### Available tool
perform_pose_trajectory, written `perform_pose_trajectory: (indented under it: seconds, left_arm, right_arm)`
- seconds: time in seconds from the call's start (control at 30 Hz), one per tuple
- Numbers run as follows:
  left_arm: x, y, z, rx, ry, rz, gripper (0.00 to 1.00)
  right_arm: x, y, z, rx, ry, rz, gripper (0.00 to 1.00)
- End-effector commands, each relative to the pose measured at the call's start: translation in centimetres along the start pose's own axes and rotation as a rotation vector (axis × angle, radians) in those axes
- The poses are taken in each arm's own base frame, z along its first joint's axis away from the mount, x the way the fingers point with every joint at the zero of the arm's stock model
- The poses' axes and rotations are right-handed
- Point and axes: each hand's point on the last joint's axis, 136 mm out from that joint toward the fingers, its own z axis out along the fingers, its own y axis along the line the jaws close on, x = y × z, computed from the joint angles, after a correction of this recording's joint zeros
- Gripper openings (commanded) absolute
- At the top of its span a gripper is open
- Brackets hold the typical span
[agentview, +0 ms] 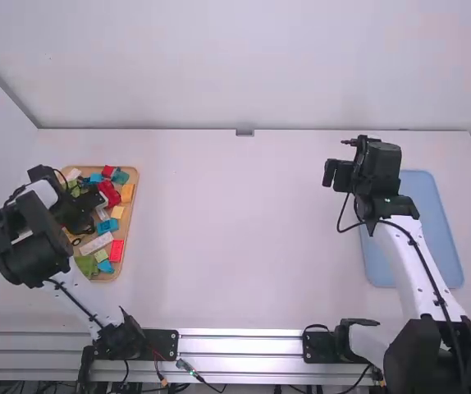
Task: Assemble lego blocks to make yellow taxi
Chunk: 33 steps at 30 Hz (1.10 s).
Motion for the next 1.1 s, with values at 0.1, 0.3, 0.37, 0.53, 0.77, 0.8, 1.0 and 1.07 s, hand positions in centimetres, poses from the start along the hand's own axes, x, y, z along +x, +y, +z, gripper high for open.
perform_pose_trajectory:
  seconds: [0.1,0.3,0.37,0.53,0.77,0.8,1.0,1.07]
  left_arm:
    - [0.9,-0.8,0.7,0.019,0.061,-0.058,0.13]
    - [0.7,2.2,-1.4,-0.057,0.083,-0.278,0.02]
    - [0.2,2.8,-2.5,-0.059,0.078,-0.322,0.02]
    - [-3.2,5.0,-7.2,-0.068,0.022,-0.459,0.02]
    - [-9.4,6.0,-12.1,-0.116,-0.052,-0.512,0.02]
    - [-11.0,5.7,-12.4,-0.122,-0.067,-0.480,0.02]
    - [-20.2,-0.5,-13.0,-0.039,-0.168,-0.181,0.02]
    - [-22.7,-2.9,-13.2,-0.011,-0.218,-0.092,0.02]
  right_arm:
    - [-1.7,0.0,-0.4,-0.002,-0.031,0.005,0.99]
    - [-1.8,0.4,-0.4,-0.027,-0.038,0.004,0.99]
    - [-1.8,0.4,-0.4,-0.028,-0.038,0.004,0.99]
    - [-1.8,0.4,-0.4,-0.028,-0.037,0.004,0.99]
    - [-1.6,0.4,-0.4,-0.028,-0.030,0.005,0.99]
    - [-1.6,0.4,-0.4,-0.028,-0.029,0.005,0.99]
    - [-1.6,0.5,-0.4,-0.032,-0.028,0.005,0.99]
    - [-1.5,0.6,-0.4,-0.035,-0.024,0.006,0.99]
